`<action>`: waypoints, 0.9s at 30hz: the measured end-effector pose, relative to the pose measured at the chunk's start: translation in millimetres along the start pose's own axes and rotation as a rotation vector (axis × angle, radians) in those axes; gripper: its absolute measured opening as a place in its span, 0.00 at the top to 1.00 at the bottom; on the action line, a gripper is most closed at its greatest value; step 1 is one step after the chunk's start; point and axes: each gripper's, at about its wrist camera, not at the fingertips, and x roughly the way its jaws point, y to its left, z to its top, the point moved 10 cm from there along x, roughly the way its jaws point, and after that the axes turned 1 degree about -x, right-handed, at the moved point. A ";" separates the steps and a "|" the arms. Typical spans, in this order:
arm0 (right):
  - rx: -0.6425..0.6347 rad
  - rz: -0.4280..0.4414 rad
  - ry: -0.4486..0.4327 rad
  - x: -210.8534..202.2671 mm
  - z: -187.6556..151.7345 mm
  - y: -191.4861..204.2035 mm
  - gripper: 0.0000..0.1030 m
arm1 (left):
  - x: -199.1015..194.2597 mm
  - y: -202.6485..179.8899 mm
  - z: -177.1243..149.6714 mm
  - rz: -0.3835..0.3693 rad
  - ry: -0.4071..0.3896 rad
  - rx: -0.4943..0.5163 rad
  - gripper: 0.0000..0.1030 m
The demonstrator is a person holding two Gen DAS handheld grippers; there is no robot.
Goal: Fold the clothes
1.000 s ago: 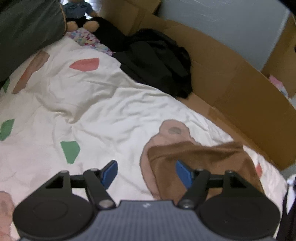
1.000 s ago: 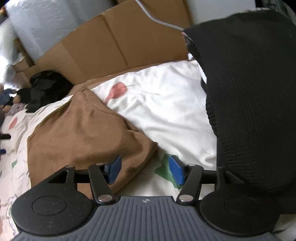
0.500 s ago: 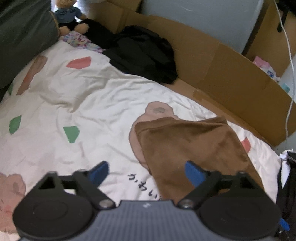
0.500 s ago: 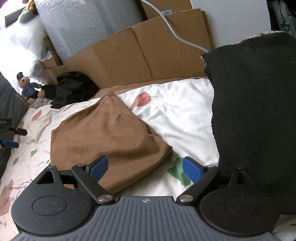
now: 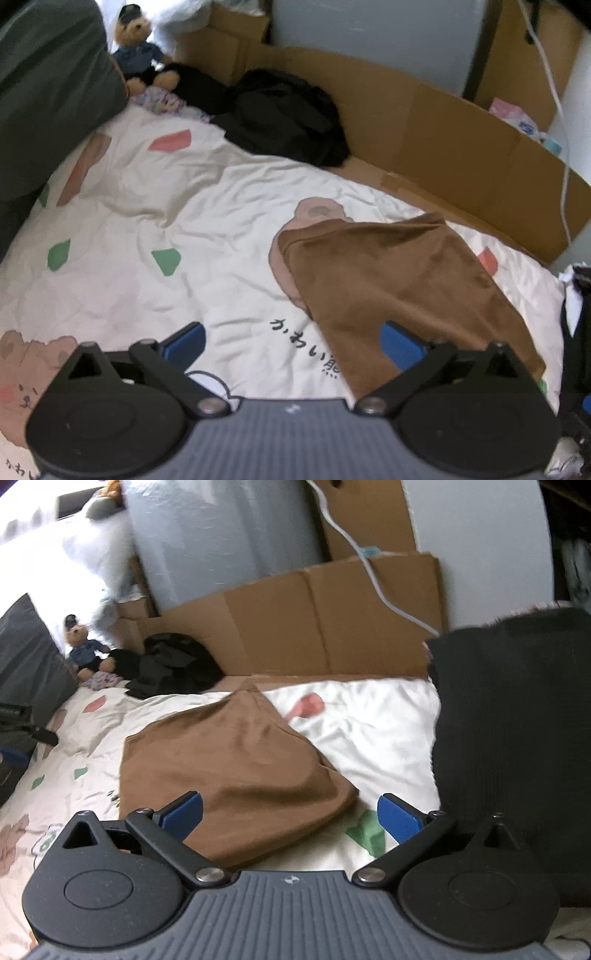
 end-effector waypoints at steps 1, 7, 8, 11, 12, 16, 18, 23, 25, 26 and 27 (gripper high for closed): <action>-0.004 0.005 0.006 -1.5 -1.1 2.0 0.00 | -2.0 -2.3 -2.8 -0.007 -0.001 -0.002 0.00; -0.025 0.001 0.035 -9.9 -9.7 9.5 0.00 | -14.1 -25.6 -26.9 -0.052 0.006 0.039 0.00; -0.033 -0.002 0.041 -11.3 -11.4 11.0 0.00 | -16.1 -28.9 -29.6 -0.060 0.004 0.047 0.00; -0.043 -0.007 0.050 -15.7 -15.7 14.5 0.00 | -21.3 -35.8 -38.8 -0.066 0.005 0.079 0.00; -0.046 -0.008 0.052 -17.1 -16.5 15.6 0.00 | -22.9 -36.7 -41.2 -0.068 0.005 0.083 0.00; -0.067 -0.022 0.065 -20.8 -21.4 19.7 0.00 | -26.1 -39.8 -50.3 -0.093 0.024 0.084 0.00; -0.075 -0.029 0.071 -22.3 -23.4 21.5 0.00 | -26.3 -40.0 -54.6 -0.089 0.032 0.081 0.00; -0.093 -0.046 0.084 -25.5 -28.3 25.1 0.00 | -27.5 -44.1 -69.8 -0.102 0.048 0.121 0.00; -0.097 -0.051 0.086 -26.4 -29.3 25.5 0.00 | -28.0 -46.0 -76.0 -0.110 0.054 0.147 0.00; -0.100 -0.056 0.087 -27.3 -30.1 25.8 0.00 | -28.2 -46.4 -78.9 -0.110 0.056 0.163 0.00; -0.102 -0.058 0.087 -27.7 -30.1 26.1 0.00 | -28.3 -46.4 -81.4 -0.111 0.058 0.174 0.00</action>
